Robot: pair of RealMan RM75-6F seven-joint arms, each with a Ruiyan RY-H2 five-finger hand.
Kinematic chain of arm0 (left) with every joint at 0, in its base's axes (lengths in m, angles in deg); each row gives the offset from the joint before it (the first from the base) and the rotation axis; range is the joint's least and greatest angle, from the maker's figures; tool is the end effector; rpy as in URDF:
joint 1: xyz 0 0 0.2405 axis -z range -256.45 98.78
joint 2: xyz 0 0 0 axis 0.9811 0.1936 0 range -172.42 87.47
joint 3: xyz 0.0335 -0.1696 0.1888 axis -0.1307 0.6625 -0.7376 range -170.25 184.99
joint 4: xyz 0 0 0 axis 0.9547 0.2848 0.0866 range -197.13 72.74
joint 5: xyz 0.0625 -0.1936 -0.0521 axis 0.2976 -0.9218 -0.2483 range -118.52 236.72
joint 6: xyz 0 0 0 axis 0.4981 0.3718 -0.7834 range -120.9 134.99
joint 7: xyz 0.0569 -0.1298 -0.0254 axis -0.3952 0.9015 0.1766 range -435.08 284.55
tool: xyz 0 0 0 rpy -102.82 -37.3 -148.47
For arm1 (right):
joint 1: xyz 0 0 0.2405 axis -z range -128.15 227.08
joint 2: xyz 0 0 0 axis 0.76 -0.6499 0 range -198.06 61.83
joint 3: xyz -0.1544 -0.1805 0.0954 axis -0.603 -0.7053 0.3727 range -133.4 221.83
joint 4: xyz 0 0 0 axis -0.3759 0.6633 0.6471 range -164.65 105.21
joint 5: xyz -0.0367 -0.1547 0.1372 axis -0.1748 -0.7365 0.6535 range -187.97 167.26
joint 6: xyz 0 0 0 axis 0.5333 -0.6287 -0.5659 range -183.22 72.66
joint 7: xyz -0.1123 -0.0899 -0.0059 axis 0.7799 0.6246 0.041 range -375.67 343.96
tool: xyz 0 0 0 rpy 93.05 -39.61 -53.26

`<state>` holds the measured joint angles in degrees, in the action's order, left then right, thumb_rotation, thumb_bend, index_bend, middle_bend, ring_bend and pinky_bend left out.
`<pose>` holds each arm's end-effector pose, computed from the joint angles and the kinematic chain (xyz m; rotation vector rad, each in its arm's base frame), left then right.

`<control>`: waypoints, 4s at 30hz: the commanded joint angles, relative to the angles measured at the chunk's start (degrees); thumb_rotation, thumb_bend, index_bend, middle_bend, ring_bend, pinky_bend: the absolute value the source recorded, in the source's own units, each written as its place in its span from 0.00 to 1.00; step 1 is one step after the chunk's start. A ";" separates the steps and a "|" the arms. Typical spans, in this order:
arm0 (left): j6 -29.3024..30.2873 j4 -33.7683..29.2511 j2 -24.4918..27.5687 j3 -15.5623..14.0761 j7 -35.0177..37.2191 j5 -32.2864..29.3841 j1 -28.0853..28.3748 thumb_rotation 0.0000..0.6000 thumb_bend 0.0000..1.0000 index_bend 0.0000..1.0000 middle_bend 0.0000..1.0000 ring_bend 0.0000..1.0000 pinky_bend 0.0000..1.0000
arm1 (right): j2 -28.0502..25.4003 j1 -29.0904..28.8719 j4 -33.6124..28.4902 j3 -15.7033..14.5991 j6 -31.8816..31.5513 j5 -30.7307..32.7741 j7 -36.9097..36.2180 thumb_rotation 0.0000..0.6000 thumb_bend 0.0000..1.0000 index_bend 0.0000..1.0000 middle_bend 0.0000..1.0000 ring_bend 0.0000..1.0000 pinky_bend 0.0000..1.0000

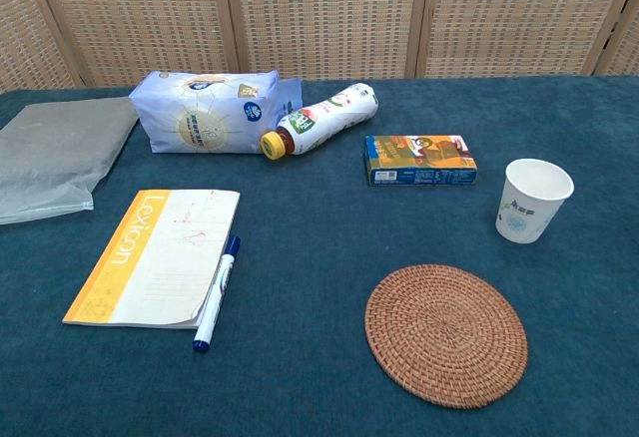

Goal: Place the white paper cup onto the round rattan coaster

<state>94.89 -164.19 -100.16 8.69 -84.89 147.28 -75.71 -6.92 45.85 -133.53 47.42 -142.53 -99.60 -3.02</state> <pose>-0.2850 0.1645 0.1798 -1.4282 -0.8034 -0.8337 -0.2679 -0.1726 0.1621 1.4291 -0.7999 0.8962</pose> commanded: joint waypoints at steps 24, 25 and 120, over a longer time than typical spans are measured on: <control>-3.90 -0.33 -0.99 1.62 -2.60 -4.21 2.21 1.00 0.00 0.00 0.00 0.00 0.00 | 1.97 -19.20 8.83 4.67 29.88 8.53 -4.32 1.00 0.00 0.08 0.00 0.00 0.00; -4.14 -0.34 -1.04 1.65 -2.76 -4.51 2.31 1.00 0.00 0.00 0.00 0.00 0.00 | 2.69 -20.06 9.71 4.77 31.13 9.20 -4.04 1.00 0.00 0.08 0.00 0.00 0.00; -5.95 -0.20 -0.89 1.14 -2.44 -6.53 3.52 1.00 0.00 0.00 0.00 0.00 0.00 | 9.44 -34.86 -4.88 -1.58 35.27 11.15 8.91 1.00 0.00 0.02 0.00 0.00 0.03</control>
<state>88.94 -164.38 -101.05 9.83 -87.34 140.75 -72.19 3.81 10.36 -137.11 46.02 -106.18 -87.70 5.72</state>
